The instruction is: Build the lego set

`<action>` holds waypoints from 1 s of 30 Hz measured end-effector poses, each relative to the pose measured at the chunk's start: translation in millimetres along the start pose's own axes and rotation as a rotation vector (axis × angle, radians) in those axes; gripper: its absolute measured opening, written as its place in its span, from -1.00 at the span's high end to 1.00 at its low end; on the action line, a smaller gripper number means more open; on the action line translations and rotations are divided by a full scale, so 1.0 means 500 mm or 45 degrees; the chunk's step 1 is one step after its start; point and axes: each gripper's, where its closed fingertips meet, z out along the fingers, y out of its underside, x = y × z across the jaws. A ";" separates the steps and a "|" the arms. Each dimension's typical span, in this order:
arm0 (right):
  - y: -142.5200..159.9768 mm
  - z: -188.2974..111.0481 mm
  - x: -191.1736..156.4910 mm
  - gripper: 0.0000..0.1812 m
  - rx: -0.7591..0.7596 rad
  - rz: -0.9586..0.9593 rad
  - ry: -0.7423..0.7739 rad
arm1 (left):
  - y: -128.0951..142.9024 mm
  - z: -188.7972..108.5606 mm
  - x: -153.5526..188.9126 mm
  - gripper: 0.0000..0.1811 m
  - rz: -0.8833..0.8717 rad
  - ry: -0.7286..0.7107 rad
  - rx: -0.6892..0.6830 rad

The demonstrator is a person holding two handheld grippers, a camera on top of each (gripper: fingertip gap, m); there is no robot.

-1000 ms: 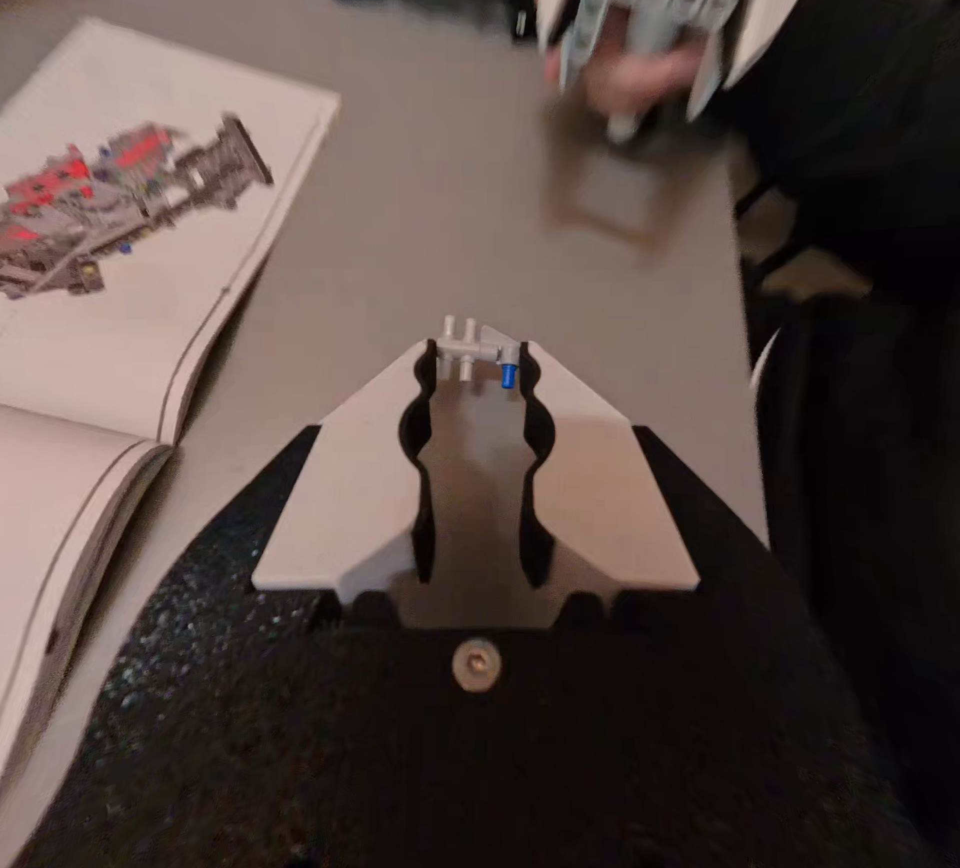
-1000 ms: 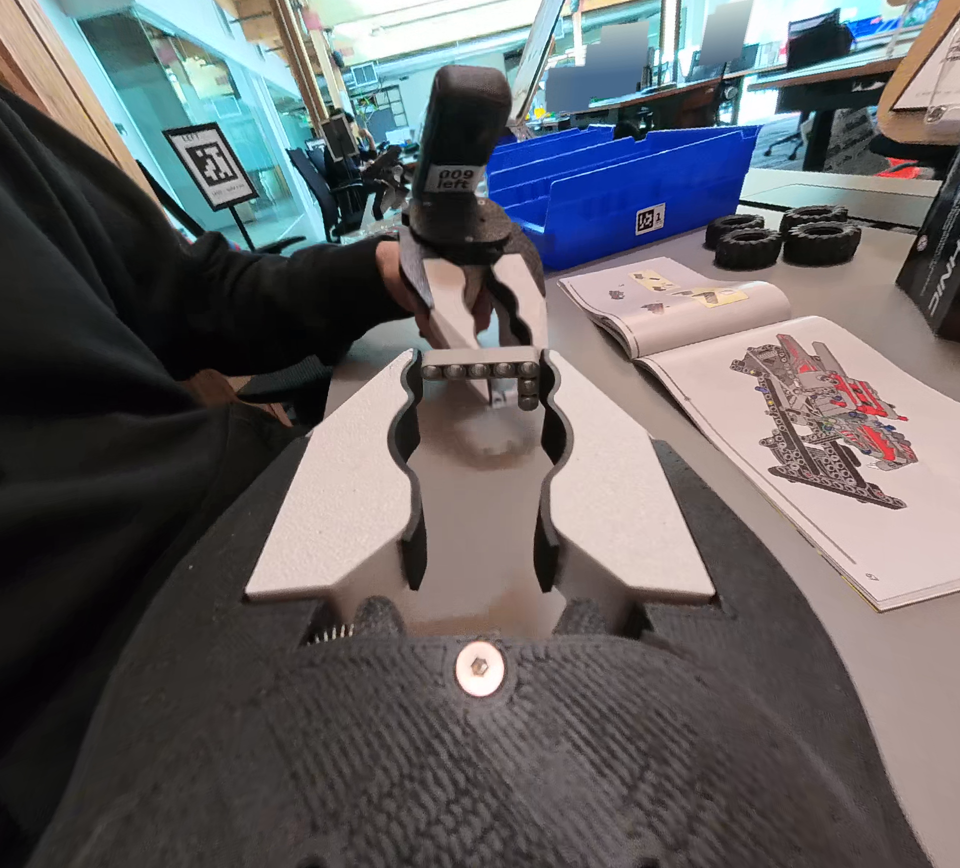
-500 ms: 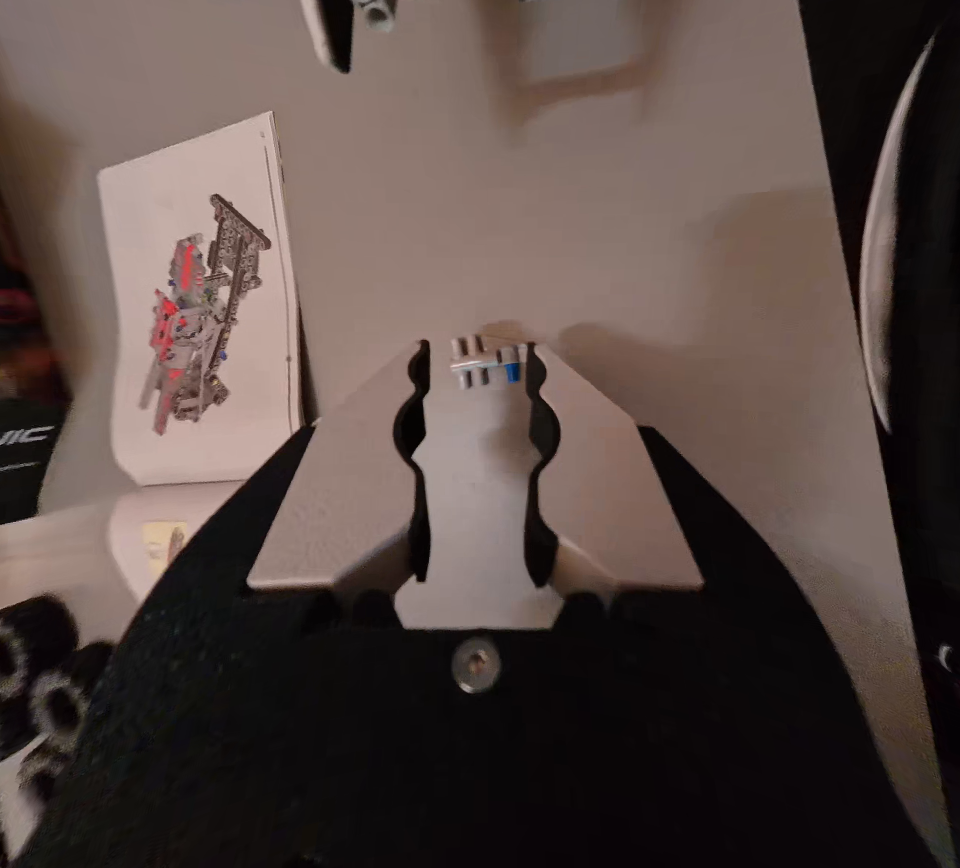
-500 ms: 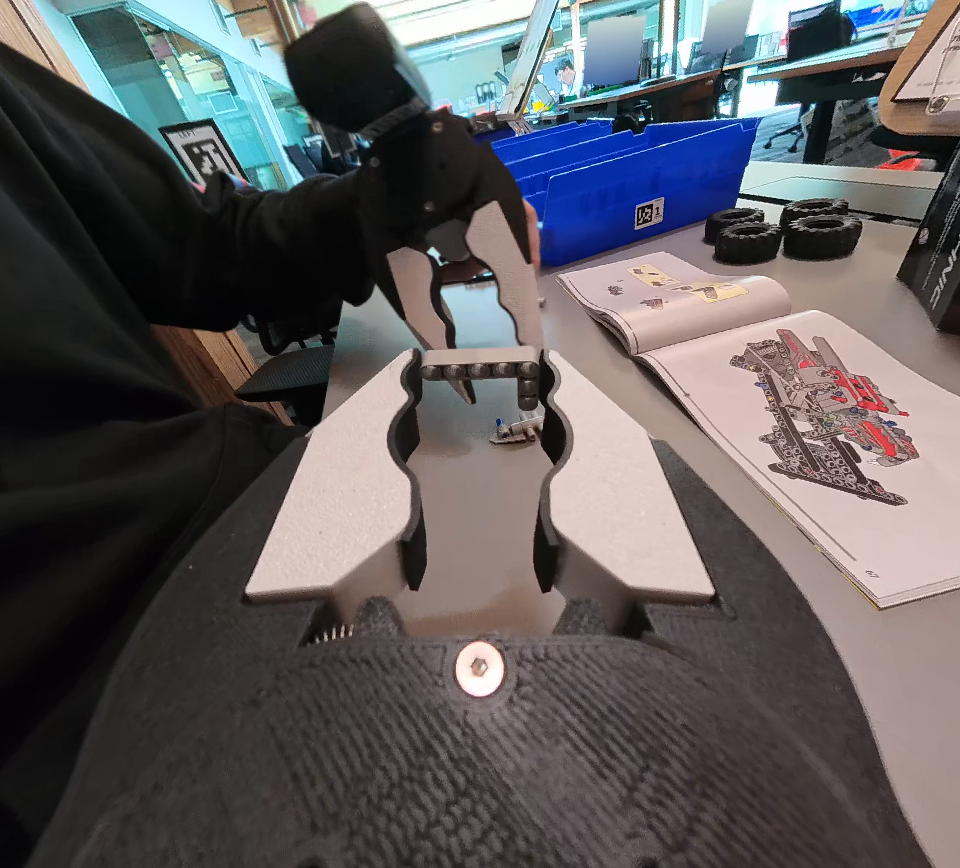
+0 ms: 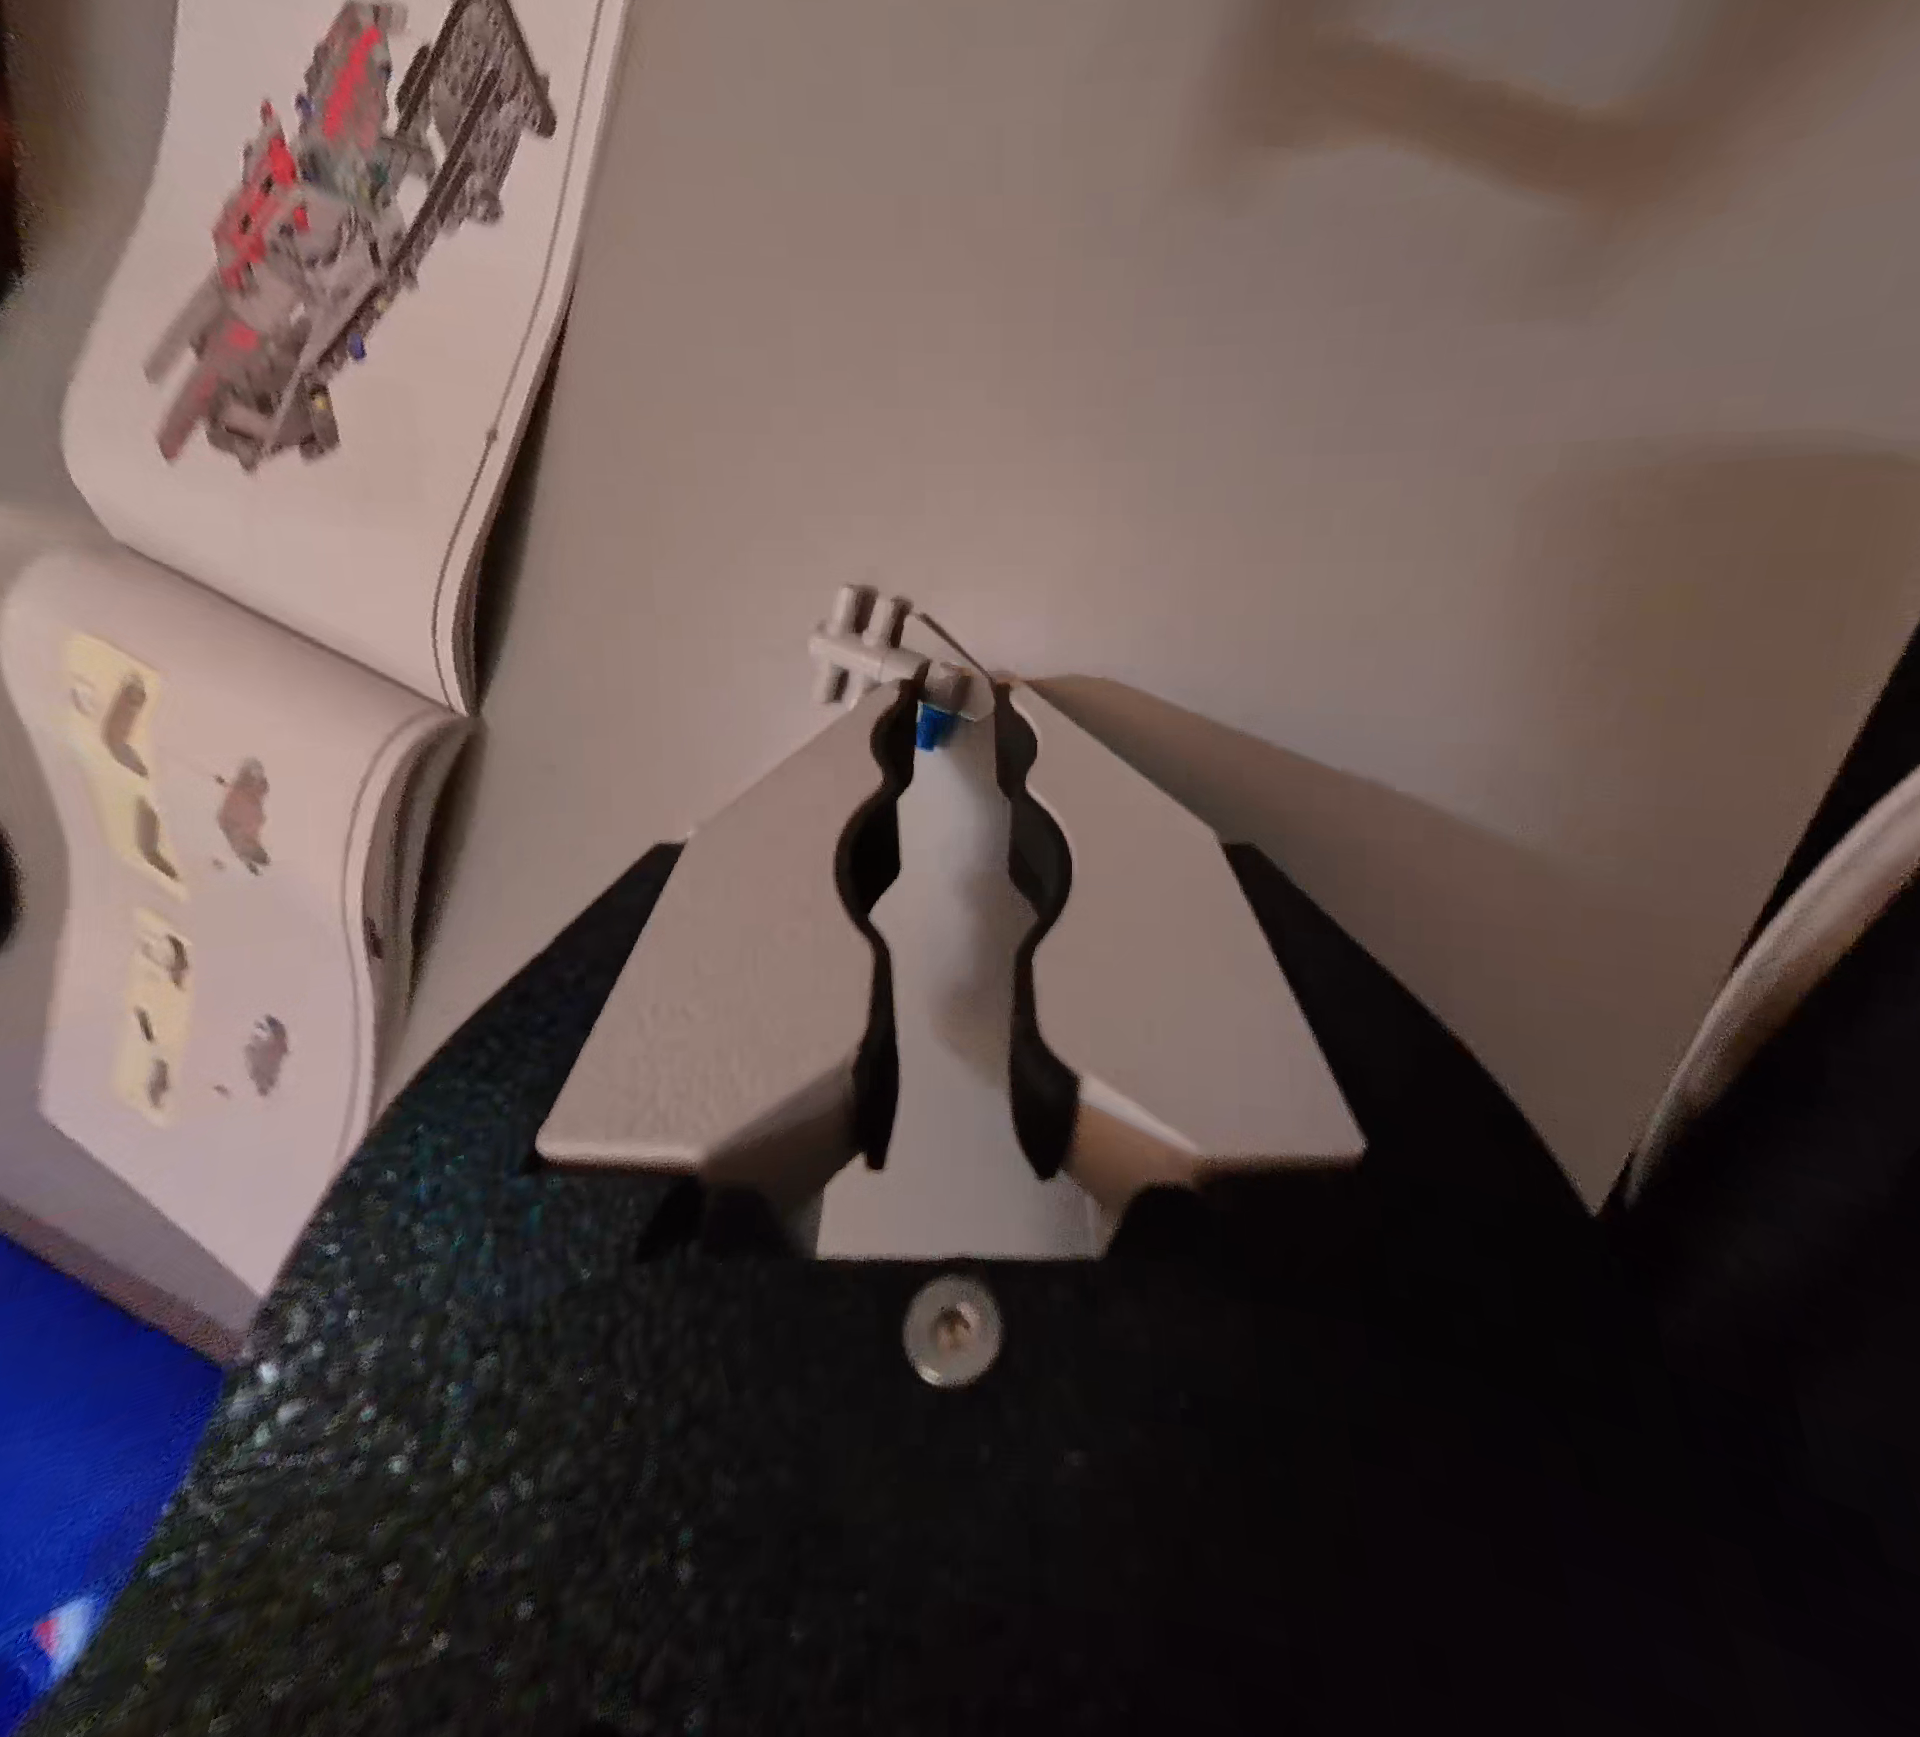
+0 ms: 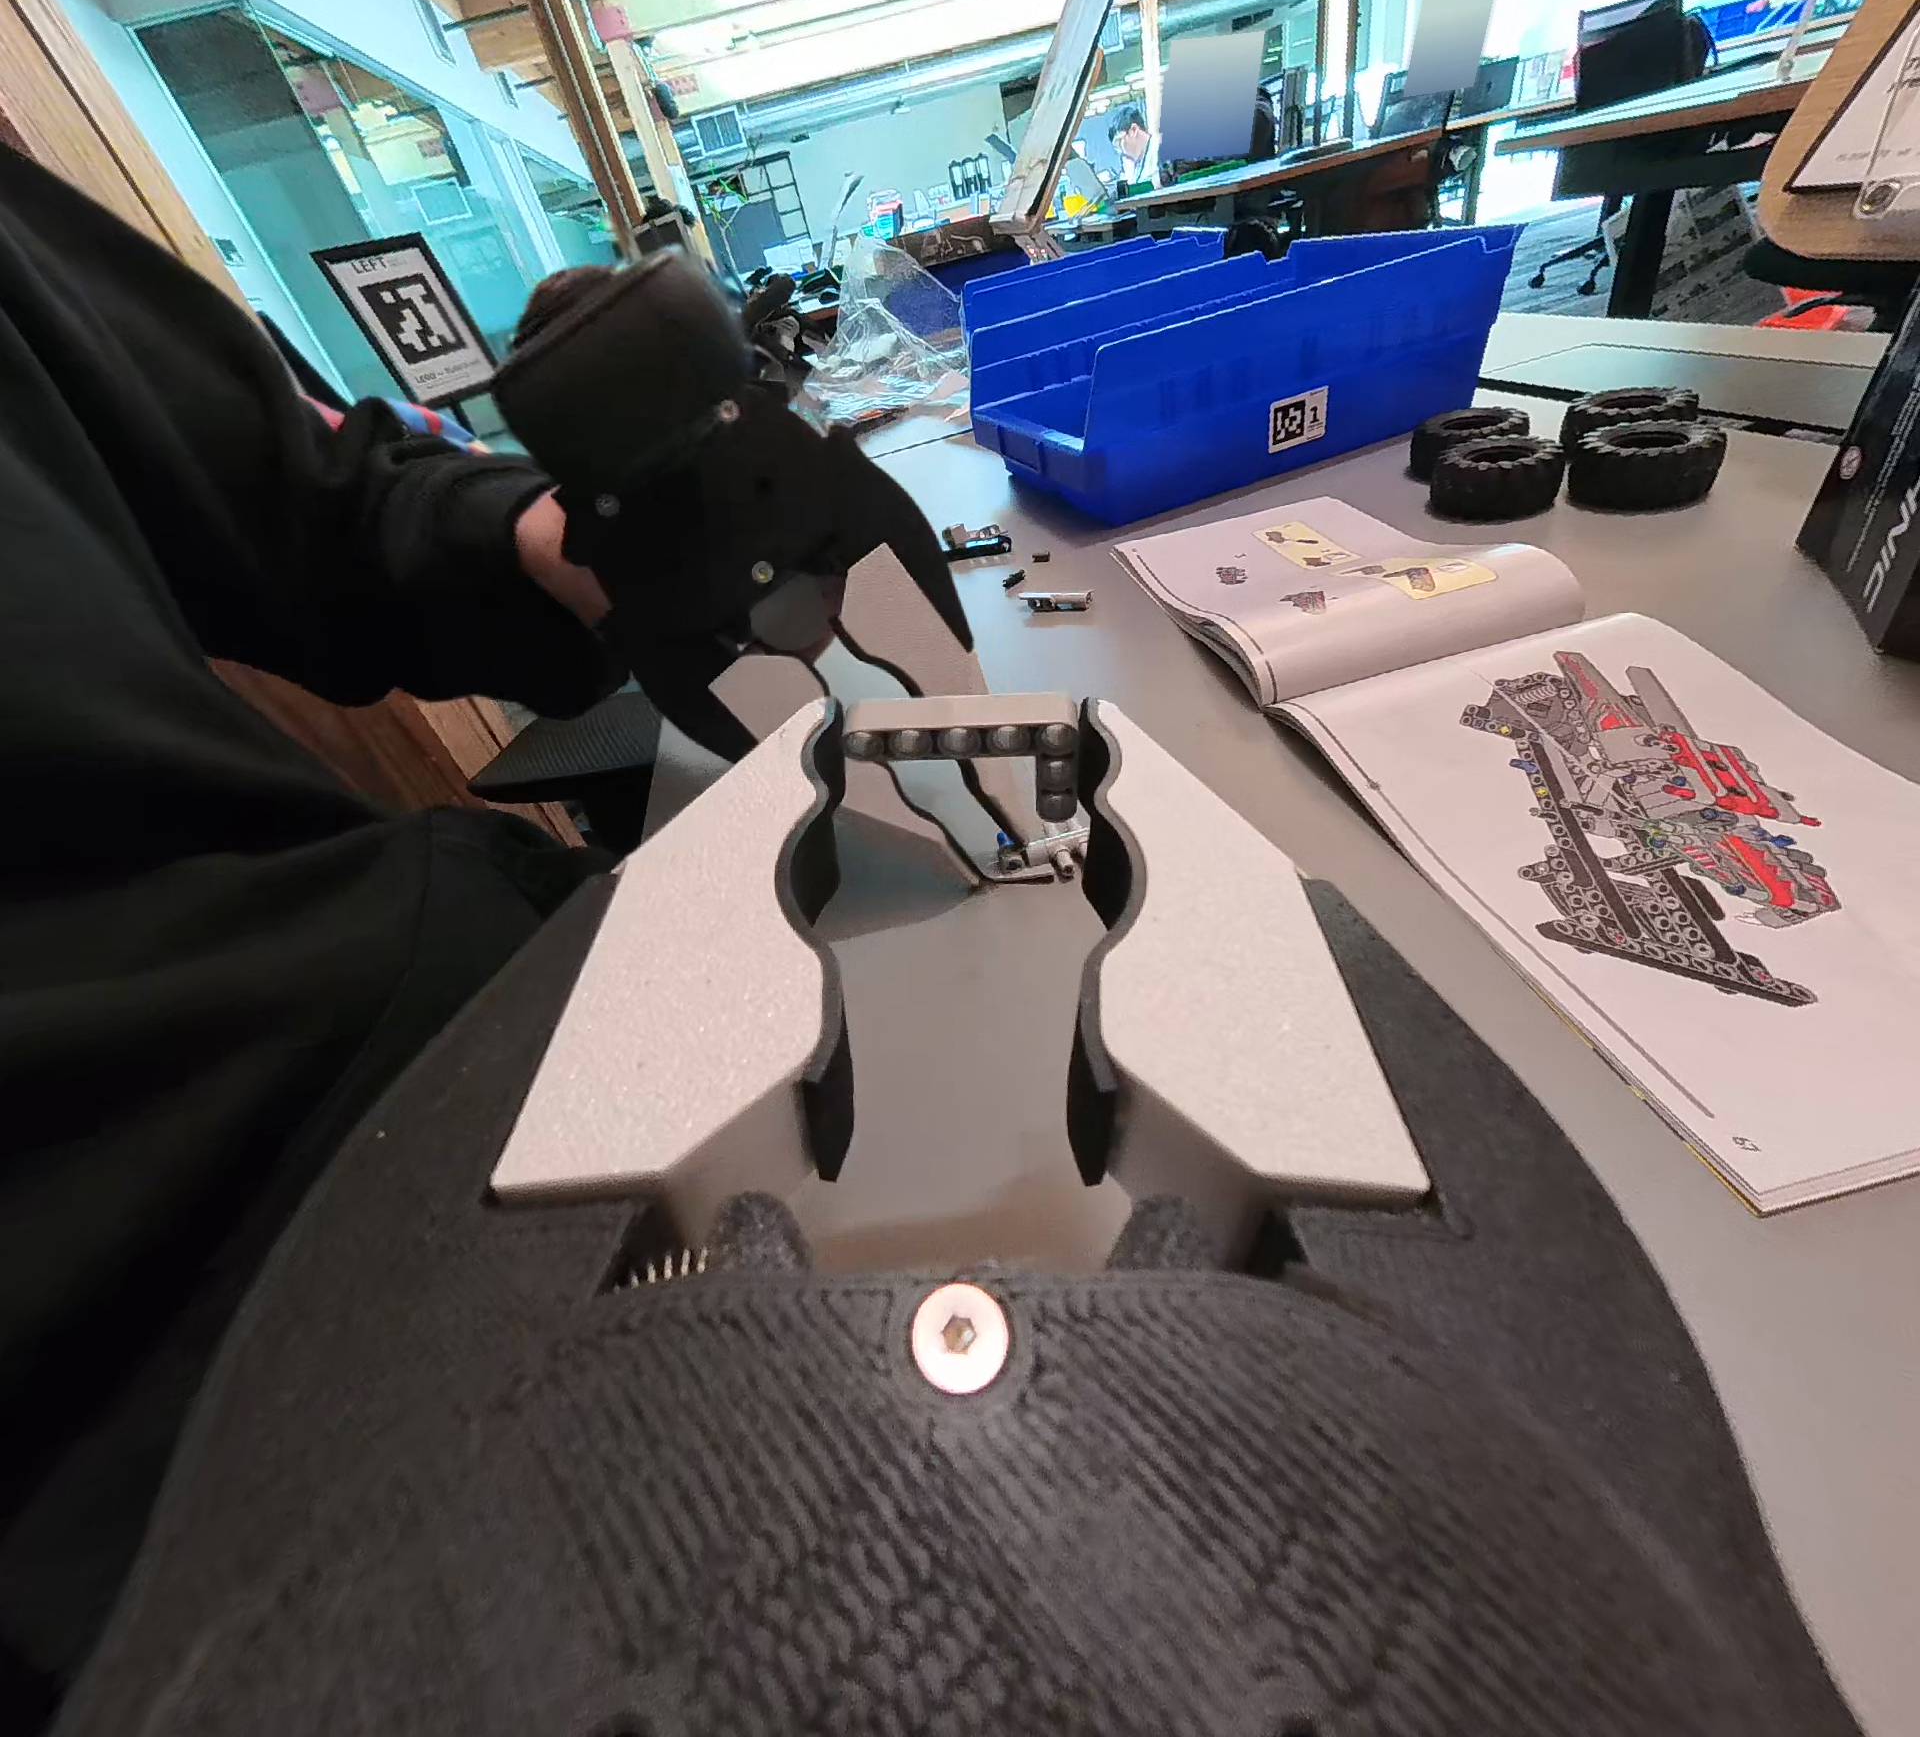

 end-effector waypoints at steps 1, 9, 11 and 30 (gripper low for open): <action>0.000 0.000 0.000 0.52 -0.001 -0.005 0.002 | 0.001 0.000 0.000 0.87 -0.043 0.013 0.004; 0.000 0.000 -0.002 0.52 -0.001 -0.014 0.004 | -0.008 -0.018 -0.008 0.95 -0.443 0.217 0.338; 0.000 -0.001 -0.001 0.52 0.002 -0.008 0.002 | -0.026 -0.041 -0.010 0.95 -0.651 0.379 0.511; 0.043 0.029 0.003 0.52 -0.201 -0.036 0.042 | 0.066 -0.053 -0.128 0.96 -1.916 0.992 0.773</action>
